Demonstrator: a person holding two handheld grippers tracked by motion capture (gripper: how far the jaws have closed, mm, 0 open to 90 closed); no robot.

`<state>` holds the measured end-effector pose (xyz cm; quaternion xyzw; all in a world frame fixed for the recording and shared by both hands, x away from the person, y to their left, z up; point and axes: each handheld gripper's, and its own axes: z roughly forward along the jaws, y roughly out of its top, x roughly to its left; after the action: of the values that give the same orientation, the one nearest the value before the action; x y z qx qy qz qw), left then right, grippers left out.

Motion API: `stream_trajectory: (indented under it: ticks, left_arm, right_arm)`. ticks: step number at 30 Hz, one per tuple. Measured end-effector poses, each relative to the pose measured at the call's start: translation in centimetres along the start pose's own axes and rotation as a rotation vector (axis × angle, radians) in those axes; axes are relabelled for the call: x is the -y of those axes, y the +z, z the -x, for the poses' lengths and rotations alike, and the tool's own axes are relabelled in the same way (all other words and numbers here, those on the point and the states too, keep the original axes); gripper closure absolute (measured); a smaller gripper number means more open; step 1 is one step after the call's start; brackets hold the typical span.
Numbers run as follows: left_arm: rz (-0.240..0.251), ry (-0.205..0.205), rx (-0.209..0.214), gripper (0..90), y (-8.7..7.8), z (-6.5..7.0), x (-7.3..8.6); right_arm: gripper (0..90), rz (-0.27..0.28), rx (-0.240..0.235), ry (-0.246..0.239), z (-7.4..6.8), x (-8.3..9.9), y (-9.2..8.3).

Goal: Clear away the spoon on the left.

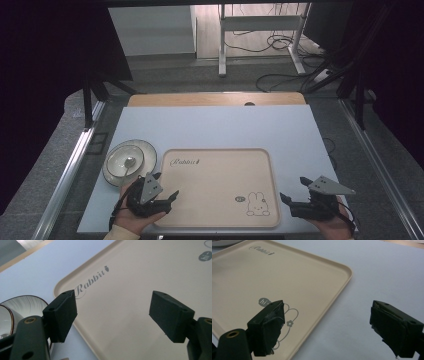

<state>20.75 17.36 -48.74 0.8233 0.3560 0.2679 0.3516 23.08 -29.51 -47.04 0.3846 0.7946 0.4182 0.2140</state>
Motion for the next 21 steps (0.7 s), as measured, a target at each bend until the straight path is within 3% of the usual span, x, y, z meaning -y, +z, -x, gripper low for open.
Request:
stream_trajectory:
  ticks: [15, 16, 18, 21]
  left_arm:
    - [0.004, -0.006, 0.009, 22.1, 0.1, 0.1, -0.3]
    - [0.025, -0.027, 0.037, 21.9, 0.3, 0.1, -0.5]
    - [0.038, -0.039, 0.050, 21.8, 0.4, 0.1, -0.7]
    - [0.030, -0.026, 0.048, 21.9, 0.6, 0.3, -1.0]
  right_arm:
    - [14.3, -0.028, -0.006, 0.002, 0.1, 0.4, 0.3]
    - [14.6, -0.032, -0.010, 0.002, 0.2, 0.6, 0.3]
    - [14.9, -0.033, -0.017, 0.003, 0.3, 0.7, 0.2]
    - [15.0, -0.030, -0.019, -0.001, 0.3, 0.8, 0.1]
